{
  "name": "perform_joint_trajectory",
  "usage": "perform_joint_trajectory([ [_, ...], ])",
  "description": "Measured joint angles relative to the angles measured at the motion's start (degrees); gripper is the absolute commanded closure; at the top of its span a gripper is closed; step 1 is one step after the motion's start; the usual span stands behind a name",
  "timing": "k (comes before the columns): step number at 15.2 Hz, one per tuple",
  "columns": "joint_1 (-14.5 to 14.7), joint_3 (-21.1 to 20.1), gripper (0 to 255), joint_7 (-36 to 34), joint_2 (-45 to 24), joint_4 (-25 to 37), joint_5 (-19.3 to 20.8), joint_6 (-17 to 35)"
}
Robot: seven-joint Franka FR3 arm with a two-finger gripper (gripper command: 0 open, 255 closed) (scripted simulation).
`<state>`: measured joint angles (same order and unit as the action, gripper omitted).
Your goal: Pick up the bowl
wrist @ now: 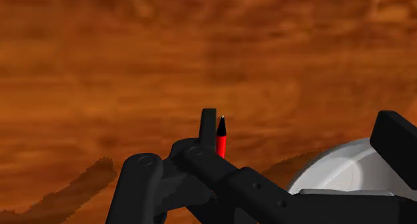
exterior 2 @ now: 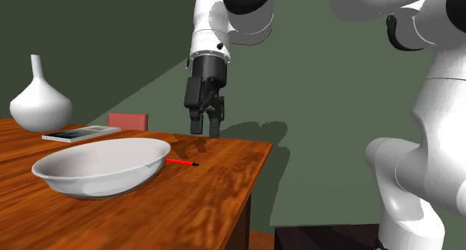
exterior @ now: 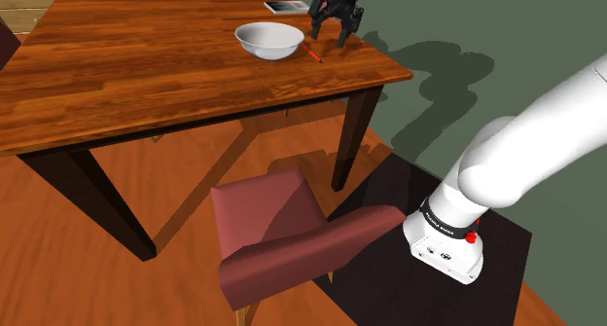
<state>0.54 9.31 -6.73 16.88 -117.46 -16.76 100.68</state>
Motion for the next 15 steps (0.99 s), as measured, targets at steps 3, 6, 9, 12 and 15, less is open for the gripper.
perform_joint_trajectory([
  [3, 0.08, 1.54, 0, 0.37, -6.2, 5.47, -4.62, 1.26],
  [6, -0.17, 2.84, 0, 0.73, -11.92, 10.74, -9.54, 2.01],
  [9, -0.84, 3.92, 0, 1.36, -17.31, 15.73, -14.19, 2.37],
  [12, -0.93, 3.98, 0, 2.06, -18.84, 15.84, -15.53, 3.65],
  [15, -0.94, 3.98, 0, 3.18, -19.27, 14.23, -16.03, 5.37],
])
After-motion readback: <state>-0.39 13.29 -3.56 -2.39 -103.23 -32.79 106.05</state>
